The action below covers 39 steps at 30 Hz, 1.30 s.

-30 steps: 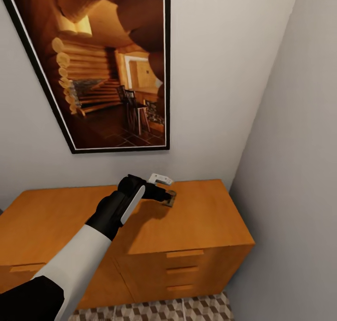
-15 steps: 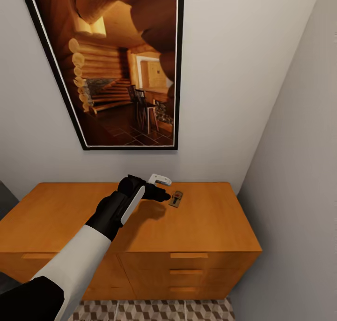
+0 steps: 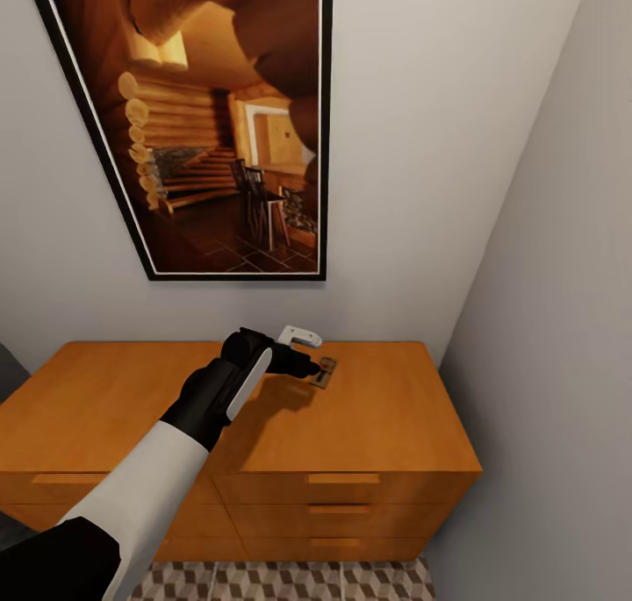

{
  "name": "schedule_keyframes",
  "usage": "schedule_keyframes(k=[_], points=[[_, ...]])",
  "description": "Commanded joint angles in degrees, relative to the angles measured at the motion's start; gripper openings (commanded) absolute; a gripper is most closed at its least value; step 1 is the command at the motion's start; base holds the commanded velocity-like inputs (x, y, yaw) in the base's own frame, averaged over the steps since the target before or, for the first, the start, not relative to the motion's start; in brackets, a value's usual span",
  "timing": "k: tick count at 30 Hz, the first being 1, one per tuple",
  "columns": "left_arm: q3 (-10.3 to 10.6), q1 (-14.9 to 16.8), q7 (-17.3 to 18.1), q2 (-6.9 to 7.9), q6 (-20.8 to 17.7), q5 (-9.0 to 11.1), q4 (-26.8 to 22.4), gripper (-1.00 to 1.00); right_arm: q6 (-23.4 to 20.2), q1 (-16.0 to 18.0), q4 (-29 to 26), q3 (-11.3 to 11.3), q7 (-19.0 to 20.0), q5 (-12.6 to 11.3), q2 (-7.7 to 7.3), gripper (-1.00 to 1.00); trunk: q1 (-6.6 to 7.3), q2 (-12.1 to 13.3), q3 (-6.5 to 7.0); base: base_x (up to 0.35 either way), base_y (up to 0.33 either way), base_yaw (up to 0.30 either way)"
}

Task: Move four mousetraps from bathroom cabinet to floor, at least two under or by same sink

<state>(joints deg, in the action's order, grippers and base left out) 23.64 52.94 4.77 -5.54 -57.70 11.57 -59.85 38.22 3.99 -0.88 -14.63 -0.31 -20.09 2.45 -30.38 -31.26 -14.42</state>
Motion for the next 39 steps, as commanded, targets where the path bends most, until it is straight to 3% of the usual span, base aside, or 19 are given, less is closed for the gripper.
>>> schedule_keyframes(k=[1, 39], points=[[0.0, 0.1, 0.2, 0.0, -0.2, -0.1, 0.0, 1.0, 0.1, 0.0, 0.0, -0.5, -0.1, -0.6, 0.01, -1.0, -0.02, -0.1, -0.09, 0.0, -0.063, 0.0], [0.0, 0.0, 0.2, 0.0, -0.2, -0.1, 1.7, 1.0, 0.0, 0.0, 0.0, -0.6, 0.2, -0.5, -0.02, -1.0, -0.02, -0.1, -0.09, 0.0, -0.024, 0.0]])
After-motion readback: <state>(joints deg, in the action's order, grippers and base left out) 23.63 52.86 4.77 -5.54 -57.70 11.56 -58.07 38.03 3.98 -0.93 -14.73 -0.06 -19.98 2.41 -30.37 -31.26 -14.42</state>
